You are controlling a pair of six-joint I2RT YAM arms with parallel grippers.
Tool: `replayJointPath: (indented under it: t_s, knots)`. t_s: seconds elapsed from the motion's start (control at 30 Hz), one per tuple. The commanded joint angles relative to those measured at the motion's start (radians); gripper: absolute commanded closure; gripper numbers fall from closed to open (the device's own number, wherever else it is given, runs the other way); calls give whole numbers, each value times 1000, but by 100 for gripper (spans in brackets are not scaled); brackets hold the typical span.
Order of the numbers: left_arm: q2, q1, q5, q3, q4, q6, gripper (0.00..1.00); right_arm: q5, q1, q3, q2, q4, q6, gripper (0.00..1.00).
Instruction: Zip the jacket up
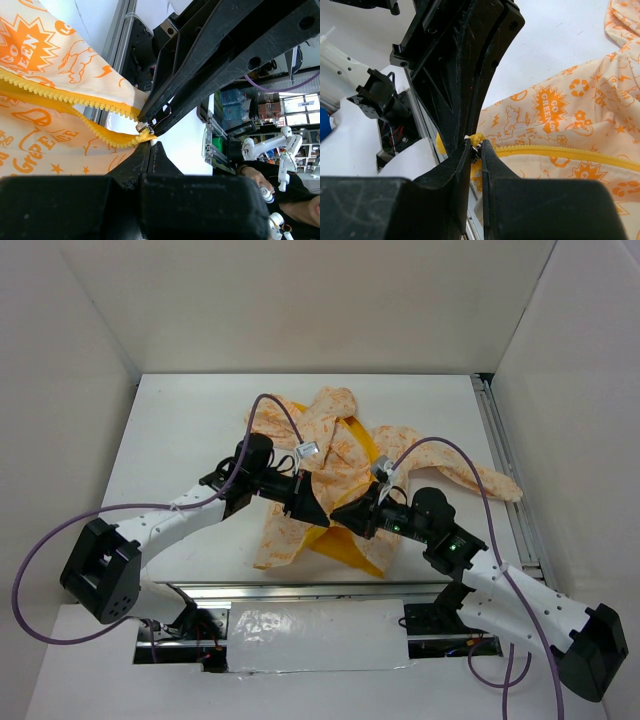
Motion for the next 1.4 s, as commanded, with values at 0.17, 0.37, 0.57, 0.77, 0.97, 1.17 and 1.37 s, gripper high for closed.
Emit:
replayJointPath:
  t_s: [0.17, 0.37, 0.57, 0.77, 0.97, 1.17, 1.37]
  knots:
    - [0, 5, 34, 31, 59, -9, 100, -15, 3, -3, 1, 52, 8, 100]
    - [8, 4, -17, 48, 8, -5, 100, -13, 21, -4, -19, 14, -29, 100]
    - [-23, 4, -23, 40, 6, 9, 100, 3, 23, 0, -54, -26, -49, 58]
    - [-23, 2, -9, 46, -4, 23, 100, -7, 23, 19, -18, -26, -43, 54]
    - [-23, 1, 11, 41, 13, 20, 100, 3, 23, 22, 7, 2, -30, 56]
    - [-23, -1, 14, 41, 13, 24, 100, 20, 21, 11, -10, 9, -24, 57]
    - [-21, -4, 20, 41, 12, 32, 100, 36, 23, -3, -39, 32, -21, 57]
